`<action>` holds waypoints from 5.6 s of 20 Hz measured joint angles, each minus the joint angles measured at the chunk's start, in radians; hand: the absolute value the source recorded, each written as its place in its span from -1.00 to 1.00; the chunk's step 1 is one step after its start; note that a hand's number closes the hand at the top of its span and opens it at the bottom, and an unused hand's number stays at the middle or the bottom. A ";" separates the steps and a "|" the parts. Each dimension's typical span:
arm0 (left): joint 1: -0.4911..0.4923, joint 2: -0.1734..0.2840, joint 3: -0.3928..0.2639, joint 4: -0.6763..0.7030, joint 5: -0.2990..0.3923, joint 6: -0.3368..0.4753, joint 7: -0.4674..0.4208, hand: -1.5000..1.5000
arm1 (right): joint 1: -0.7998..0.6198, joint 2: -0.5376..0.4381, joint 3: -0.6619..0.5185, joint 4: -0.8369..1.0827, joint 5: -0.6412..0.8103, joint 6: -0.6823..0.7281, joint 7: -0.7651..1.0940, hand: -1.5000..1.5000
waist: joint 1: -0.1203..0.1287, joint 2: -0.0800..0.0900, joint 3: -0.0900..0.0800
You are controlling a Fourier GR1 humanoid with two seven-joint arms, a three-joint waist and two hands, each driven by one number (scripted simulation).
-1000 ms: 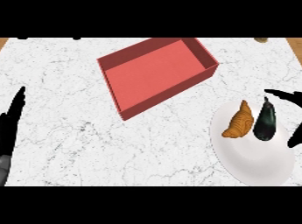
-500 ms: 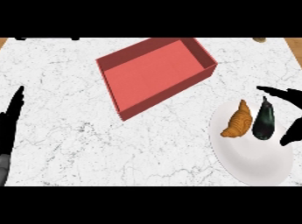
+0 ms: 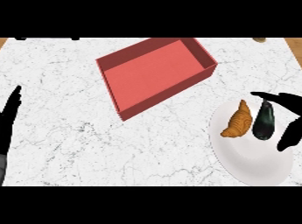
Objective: Pick the eggplant from the plate and place it in the cardboard box
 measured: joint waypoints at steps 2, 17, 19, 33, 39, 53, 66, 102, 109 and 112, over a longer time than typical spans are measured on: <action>-0.005 -0.005 0.007 -0.003 -0.009 -0.009 0.001 0.00 | -0.004 0.029 0.001 0.004 0.019 -0.005 0.038 -1.00 | 0.001 0.000 0.000; 0.004 -0.047 0.055 -0.005 -0.048 -0.049 -0.015 0.00 | -0.052 0.113 -0.037 0.139 0.219 -0.387 -0.026 1.00 | 0.006 -0.003 -0.005; 0.015 -0.049 0.061 -0.015 -0.051 -0.054 -0.013 0.00 | -0.056 0.117 -0.045 0.127 0.236 -0.425 -0.010 1.00 | 0.005 -0.001 -0.003; 0.039 -0.057 0.089 0.001 -0.066 -0.048 -0.031 0.00 | 0.051 0.228 -0.005 -0.514 0.395 -0.591 0.535 1.00 | -0.027 -0.012 -0.002; -0.003 -0.064 0.096 0.047 -0.075 -0.055 -0.048 0.00 | 0.023 0.253 0.040 -0.751 0.438 -0.559 0.597 1.00 | -0.015 -0.005 -0.001; -0.033 -0.085 0.098 0.054 -0.097 -0.082 -0.047 0.00 | -0.385 0.518 -0.033 -0.483 0.382 -0.578 0.685 1.00 | 0.016 0.004 0.000; -0.064 -0.096 0.095 0.054 -0.110 -0.102 -0.043 0.00 | -0.759 0.596 -0.240 0.181 0.322 -0.822 0.565 1.00 | 0.046 0.017 -0.001; -0.051 -0.110 0.113 0.038 -0.124 -0.109 -0.040 0.00 | -0.804 0.510 -0.633 0.508 0.004 -1.165 0.069 -1.00 | 0.039 0.015 0.001; -0.005 -0.115 0.130 0.014 -0.128 -0.101 -0.033 0.00 | -0.675 0.418 -0.646 0.412 -0.060 -1.063 0.045 -1.00 | 0.001 0.000 0.001; 0.005 -0.110 0.147 0.034 -0.123 -0.105 -0.051 0.00 | -0.603 0.364 -0.639 0.346 -0.083 -0.979 0.040 -1.00 | -0.012 -0.004 0.000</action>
